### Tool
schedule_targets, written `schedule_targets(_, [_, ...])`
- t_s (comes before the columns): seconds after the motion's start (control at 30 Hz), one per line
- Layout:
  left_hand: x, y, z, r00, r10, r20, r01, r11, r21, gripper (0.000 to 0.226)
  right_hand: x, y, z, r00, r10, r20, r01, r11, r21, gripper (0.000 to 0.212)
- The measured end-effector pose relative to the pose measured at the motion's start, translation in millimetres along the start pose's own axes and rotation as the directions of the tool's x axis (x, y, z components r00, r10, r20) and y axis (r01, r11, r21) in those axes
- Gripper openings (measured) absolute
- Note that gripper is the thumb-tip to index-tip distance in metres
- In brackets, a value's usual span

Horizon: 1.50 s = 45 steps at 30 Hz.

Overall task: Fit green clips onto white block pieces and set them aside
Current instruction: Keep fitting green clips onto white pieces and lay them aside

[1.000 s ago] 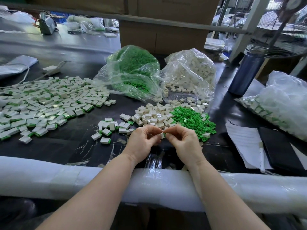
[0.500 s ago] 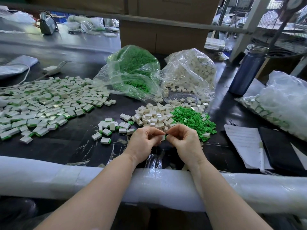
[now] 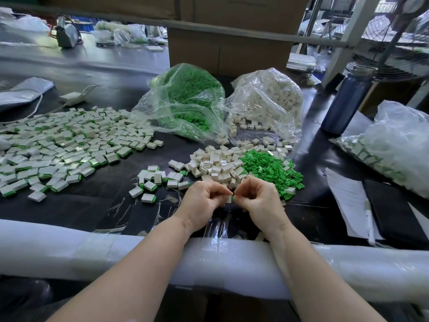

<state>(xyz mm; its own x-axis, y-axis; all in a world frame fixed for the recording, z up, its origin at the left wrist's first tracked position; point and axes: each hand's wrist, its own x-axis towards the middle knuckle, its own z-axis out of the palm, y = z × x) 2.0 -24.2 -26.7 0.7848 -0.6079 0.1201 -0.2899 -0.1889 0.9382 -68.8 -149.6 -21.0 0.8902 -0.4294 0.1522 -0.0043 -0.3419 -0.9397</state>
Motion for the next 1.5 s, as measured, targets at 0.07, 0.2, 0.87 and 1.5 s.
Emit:
schedule_targets(0.07, [0.2, -0.5, -0.6, 1.000, 0.005, 0.002, -0.005, 1.000, 0.026, 0.018, -0.2, 0.1, -0.2, 1.000, 0.002, 0.004, -0.002, 1.000, 0.000, 0.032])
schedule_targets(0.2, [0.8, -1.0, -0.4, 1.000, 0.009, 0.008, -0.009, 0.999, 0.053, 0.015, -0.5, -0.4, -0.1, 1.000, 0.004, 0.005, -0.004, 1.000, -0.002, 0.033])
schedule_targets(0.87, [3.9, 2.1, 1.2, 0.999, 0.001, -0.047, -0.001, 1.000, -0.005, 0.013, 6.2, 7.6, 1.7, 0.999, 0.015, -0.044, -0.012, 0.997, 0.073, 0.022])
schedule_targets(1.5, [5.1, -3.0, -0.3, 0.999, -0.032, -0.039, 0.028, 0.994, -0.105, 0.017, 8.1, 5.3, 3.1, 0.995, 0.090, 0.044, -0.087, 0.994, -0.065, 0.025])
